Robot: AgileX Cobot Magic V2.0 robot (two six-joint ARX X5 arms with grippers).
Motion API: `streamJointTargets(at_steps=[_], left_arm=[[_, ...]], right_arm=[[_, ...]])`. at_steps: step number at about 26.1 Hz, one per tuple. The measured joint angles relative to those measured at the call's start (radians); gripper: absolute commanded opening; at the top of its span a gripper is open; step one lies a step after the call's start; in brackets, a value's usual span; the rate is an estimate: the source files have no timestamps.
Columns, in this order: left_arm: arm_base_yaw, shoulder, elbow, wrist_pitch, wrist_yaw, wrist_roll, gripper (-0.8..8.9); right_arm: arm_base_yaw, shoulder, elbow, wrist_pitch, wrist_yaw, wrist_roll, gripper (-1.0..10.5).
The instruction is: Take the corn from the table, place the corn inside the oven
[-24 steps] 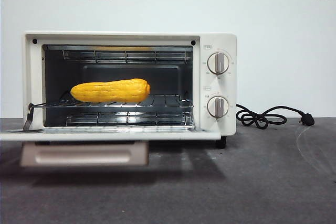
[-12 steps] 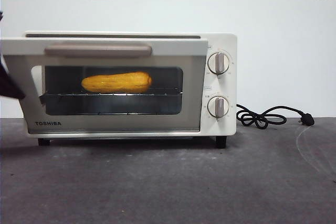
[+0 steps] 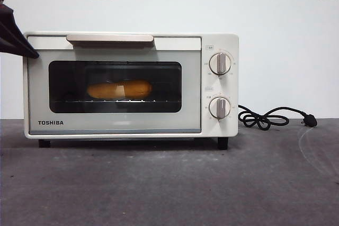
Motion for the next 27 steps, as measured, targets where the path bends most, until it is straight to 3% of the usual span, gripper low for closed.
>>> streamJointTargets(at_steps=[12, 18, 27], left_arm=[[0.0, 0.0, 0.041, -0.026, -0.009, -0.005, -0.08], [-0.01, -0.019, 0.046, -0.159, -0.01, 0.072, -0.07], [-0.092, -0.257, 0.046, -0.19, -0.01, 0.119, -0.07]], right_arm=[[0.0, 0.0, 0.0, 0.0, 0.0, 0.0, -0.2], [0.0, 0.0, 0.0, 0.0, 0.0, 0.0, -0.2], [0.0, 0.0, 0.0, 0.0, 0.0, 0.0, -0.1]])
